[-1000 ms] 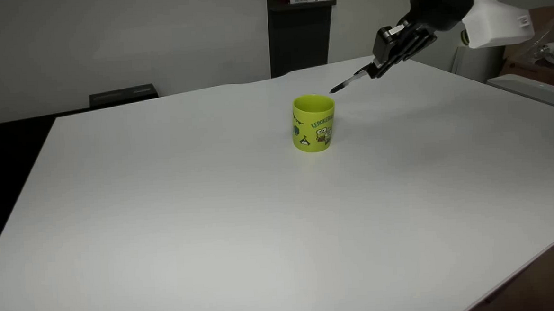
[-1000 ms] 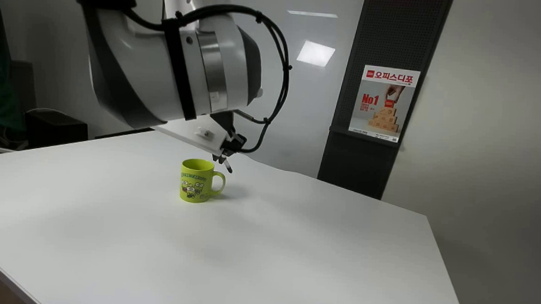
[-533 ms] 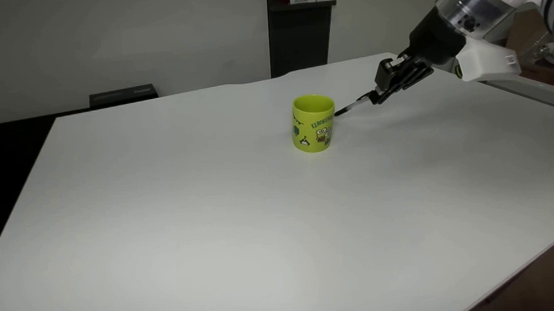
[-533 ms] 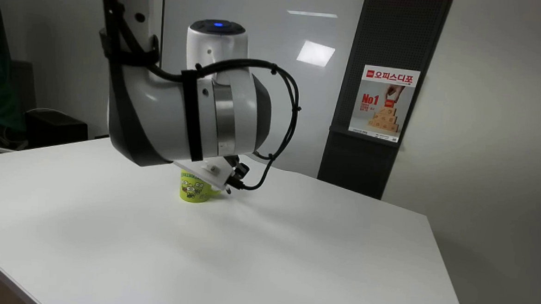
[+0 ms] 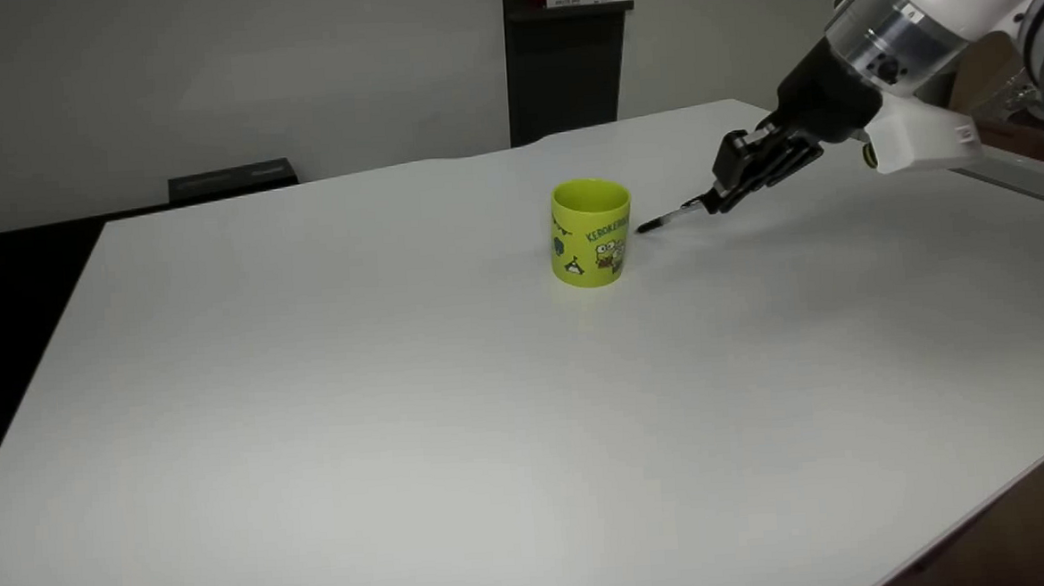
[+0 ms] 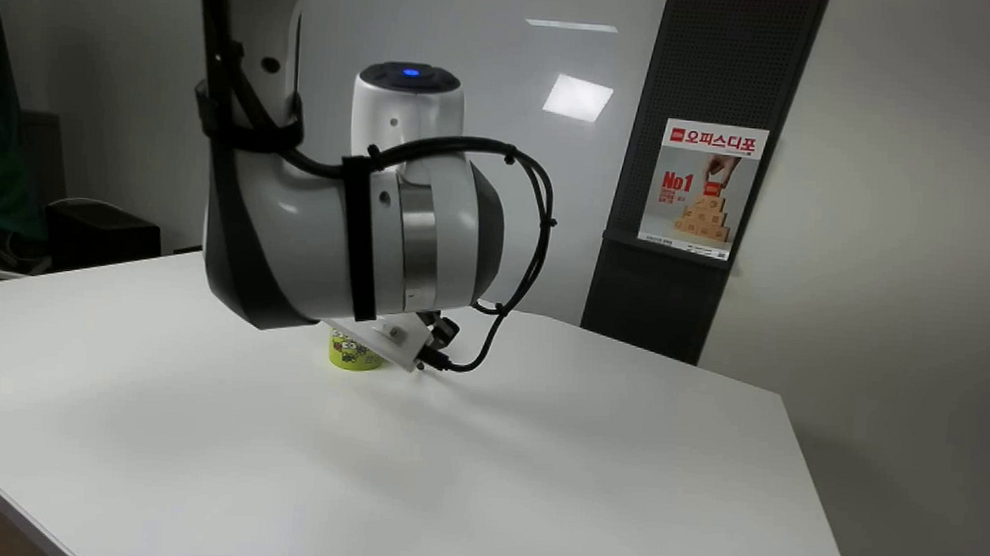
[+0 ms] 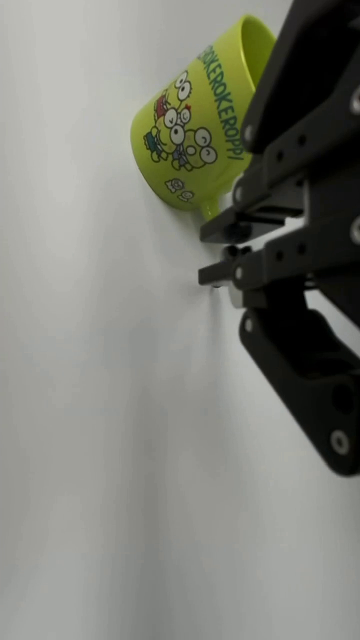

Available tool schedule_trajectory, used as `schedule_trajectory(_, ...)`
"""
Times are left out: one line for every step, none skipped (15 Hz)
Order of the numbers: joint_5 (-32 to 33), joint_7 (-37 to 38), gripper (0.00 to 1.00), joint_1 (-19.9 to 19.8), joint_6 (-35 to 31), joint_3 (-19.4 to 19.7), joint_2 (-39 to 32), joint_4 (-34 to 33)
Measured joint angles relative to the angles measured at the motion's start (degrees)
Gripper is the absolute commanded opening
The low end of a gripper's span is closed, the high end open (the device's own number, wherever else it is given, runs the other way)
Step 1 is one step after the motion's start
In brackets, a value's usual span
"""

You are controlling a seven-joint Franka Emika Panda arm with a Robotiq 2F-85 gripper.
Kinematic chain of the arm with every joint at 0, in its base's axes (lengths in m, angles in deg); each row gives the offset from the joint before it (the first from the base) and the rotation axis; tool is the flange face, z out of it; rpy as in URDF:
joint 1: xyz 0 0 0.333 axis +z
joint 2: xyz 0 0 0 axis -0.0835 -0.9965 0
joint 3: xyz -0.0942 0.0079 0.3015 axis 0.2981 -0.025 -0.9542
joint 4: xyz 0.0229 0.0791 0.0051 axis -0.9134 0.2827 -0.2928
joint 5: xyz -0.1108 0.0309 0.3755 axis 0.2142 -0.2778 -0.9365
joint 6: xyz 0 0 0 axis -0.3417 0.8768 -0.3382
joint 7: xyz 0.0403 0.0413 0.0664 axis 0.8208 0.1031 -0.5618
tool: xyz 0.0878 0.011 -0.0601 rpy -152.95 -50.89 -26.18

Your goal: Take the pen out of the cup and put it on the table

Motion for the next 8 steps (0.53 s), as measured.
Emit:
schedule_trajectory(0.29, 0.00, 0.56, -0.17, 0.26, -0.29, -0.27, -0.09)
schedule_trajectory(0.63, 0.00, 0.62, -0.36, 0.49, -0.57, -0.51, -0.18)
schedule_trajectory(0.85, 0.00, 0.70, -0.60, 0.71, -0.89, -0.71, -0.23)
schedule_trajectory(0.97, 0.00, 0.76, -0.87, 1.01, -1.24, -0.88, -0.27)
schedule_trajectory(1.08, 0.00, 0.84, -1.20, 1.33, -1.67, -1.05, -0.29)
schedule_trajectory(1.21, 0.00, 0.90, -1.65, 1.91, -2.28, -1.16, -0.29)
schedule_trajectory(1.38, 0.01, 0.96, -2.24, 2.91, -3.15, -1.21, -0.29)
schedule_trajectory(1.46, 0.02, 0.99, -2.82, 4.28, -4.11, -1.18, -0.29)
